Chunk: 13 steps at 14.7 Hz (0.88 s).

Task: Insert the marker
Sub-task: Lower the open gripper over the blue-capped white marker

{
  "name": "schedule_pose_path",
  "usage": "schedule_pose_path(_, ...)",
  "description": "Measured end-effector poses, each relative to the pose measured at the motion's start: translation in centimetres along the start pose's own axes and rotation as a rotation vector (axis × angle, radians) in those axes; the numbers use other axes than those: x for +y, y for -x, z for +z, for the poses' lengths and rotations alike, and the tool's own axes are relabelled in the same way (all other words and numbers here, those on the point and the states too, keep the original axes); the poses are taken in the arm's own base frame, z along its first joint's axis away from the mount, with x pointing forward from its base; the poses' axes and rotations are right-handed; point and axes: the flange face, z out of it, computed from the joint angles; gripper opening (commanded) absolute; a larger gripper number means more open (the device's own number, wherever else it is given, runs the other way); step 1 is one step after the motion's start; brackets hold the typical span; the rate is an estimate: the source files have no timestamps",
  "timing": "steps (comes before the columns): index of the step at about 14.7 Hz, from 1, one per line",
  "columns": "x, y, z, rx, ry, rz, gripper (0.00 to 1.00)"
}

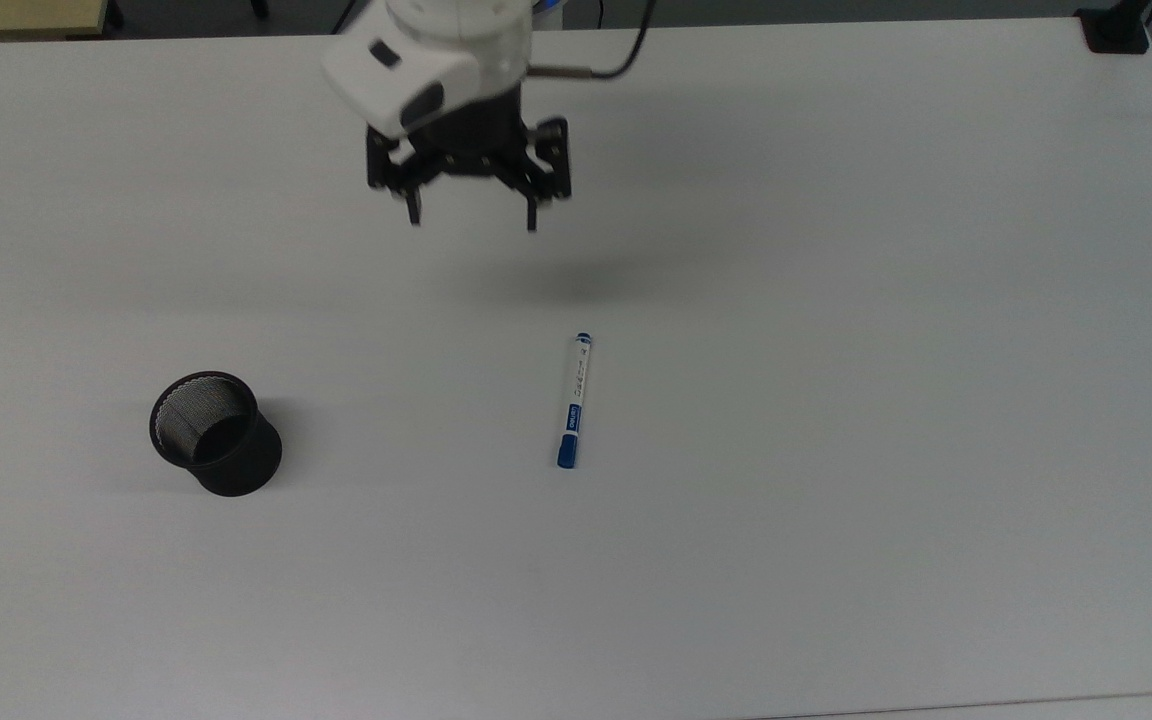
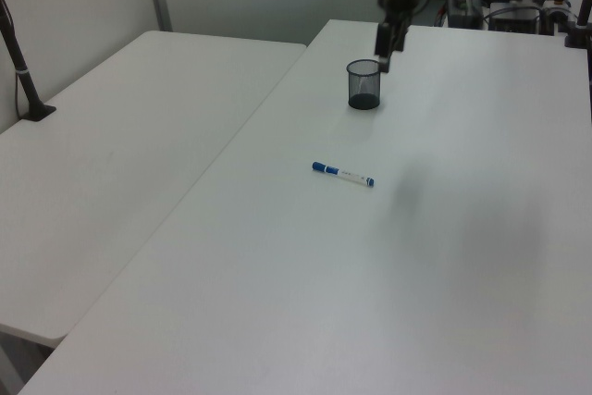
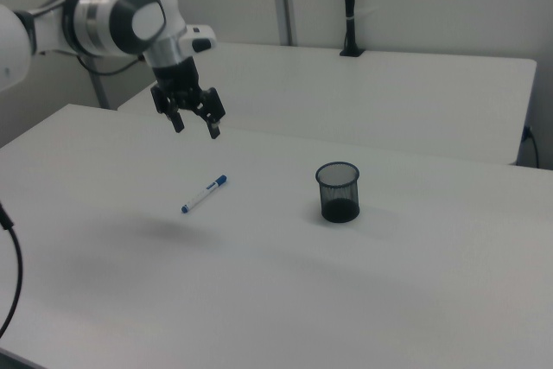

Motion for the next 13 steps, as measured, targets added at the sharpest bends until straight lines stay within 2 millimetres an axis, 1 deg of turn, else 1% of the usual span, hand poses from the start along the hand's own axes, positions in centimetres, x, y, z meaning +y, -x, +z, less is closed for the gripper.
schedule_pose_path(2,-2.0,-1.3,3.2,0.024,-0.006,0.026,1.00)
schedule_pose_path(5,-4.6,-3.1,8.7,0.063,0.002,0.070,1.00)
schedule_pose_path(7,-6.2,-3.9,12.0,0.087,-0.003,0.072,0.89)
schedule_pose_path(8,-6.8,-4.2,13.2,0.102,-0.008,0.079,0.88)
schedule_pose_path(9,-7.1,-4.4,14.2,0.118,-0.005,0.090,0.84)
schedule_pose_path(10,-7.7,-4.7,15.6,0.139,0.005,0.107,0.78)
schedule_pose_path(13,-8.4,-4.8,18.3,0.150,0.040,0.132,0.63)
